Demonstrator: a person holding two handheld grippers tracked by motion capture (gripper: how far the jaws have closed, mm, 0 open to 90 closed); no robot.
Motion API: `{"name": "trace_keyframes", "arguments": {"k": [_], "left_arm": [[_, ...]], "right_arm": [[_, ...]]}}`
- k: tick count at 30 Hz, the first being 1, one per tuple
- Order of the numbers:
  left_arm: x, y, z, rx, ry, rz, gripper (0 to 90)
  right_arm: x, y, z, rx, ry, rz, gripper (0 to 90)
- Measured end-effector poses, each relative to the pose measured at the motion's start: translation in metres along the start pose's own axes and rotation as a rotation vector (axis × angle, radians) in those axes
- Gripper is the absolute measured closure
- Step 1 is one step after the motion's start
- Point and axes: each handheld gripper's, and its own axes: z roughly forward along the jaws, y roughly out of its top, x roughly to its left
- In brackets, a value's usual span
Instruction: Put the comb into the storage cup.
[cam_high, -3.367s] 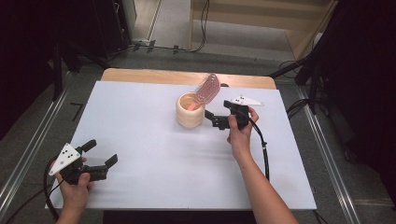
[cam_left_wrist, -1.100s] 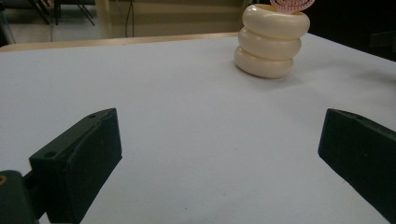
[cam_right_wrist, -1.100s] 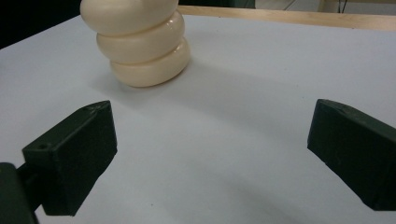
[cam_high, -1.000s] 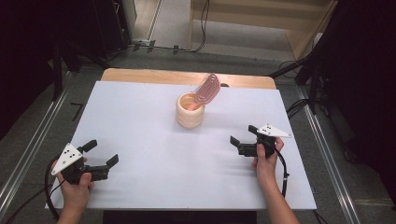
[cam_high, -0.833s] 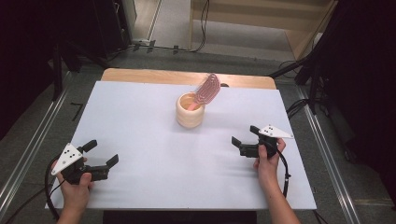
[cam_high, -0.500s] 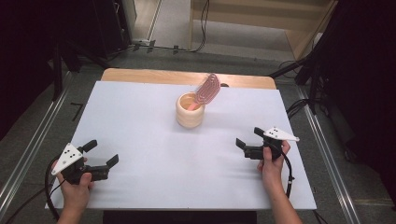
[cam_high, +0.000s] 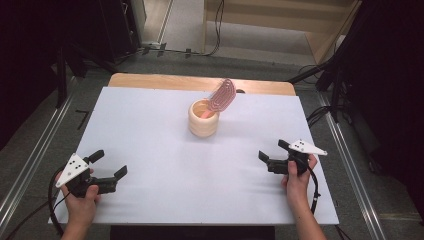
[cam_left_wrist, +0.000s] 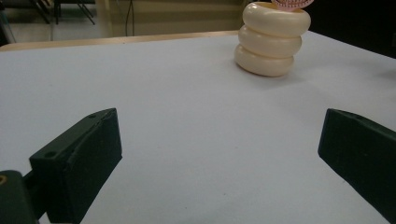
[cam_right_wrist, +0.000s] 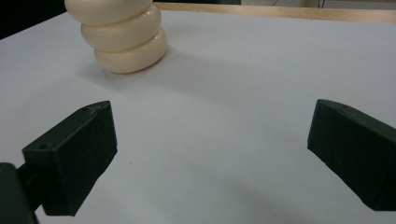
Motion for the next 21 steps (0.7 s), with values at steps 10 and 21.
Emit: {"name": "trace_keyframes", "arguments": {"k": [10, 21], "left_arm": [[0.000, 0.000, 0.000, 0.000, 0.000, 0.001, 0.0], [0.000, 0.000, 0.000, -0.001, -0.004, 0.003, 0.0]], "right_arm": [[-0.003, -0.003, -0.005, 0.003, -0.006, 0.004, 0.0], [-0.009, -0.007, -0.013, -0.007, -0.010, -0.001, 0.0]]}}
